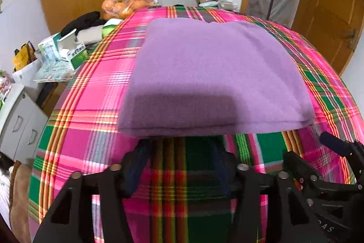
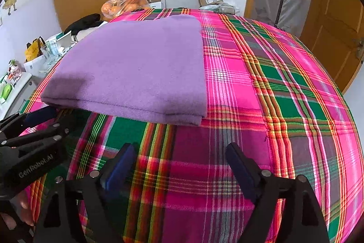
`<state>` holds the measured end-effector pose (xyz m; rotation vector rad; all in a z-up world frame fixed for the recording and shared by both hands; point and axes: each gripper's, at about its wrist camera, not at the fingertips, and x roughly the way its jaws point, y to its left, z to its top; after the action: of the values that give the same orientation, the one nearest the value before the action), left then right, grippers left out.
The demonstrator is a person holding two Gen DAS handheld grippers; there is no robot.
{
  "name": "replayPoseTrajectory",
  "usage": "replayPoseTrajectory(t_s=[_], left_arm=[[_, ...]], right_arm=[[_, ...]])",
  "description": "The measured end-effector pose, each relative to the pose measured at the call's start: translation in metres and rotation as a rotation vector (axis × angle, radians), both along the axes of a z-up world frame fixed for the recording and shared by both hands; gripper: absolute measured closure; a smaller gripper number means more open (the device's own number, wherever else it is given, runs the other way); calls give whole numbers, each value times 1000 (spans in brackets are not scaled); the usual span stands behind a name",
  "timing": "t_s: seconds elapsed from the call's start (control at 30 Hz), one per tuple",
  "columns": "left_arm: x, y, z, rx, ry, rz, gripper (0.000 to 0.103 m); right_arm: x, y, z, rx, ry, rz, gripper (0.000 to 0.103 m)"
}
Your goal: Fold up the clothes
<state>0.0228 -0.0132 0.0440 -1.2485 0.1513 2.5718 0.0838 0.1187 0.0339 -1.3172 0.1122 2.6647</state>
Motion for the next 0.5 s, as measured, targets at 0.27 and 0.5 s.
replayPoseTrajectory(t_s=[0.27,0.5], left_arm=[[-3,3,-1,-5,11,-7,32],[-3,7,-2,-7,6,-2,28]], right_arm=[[-1,-2,-1,-3,0,2,18],[-7,5,-1,0,-7,-2,14]])
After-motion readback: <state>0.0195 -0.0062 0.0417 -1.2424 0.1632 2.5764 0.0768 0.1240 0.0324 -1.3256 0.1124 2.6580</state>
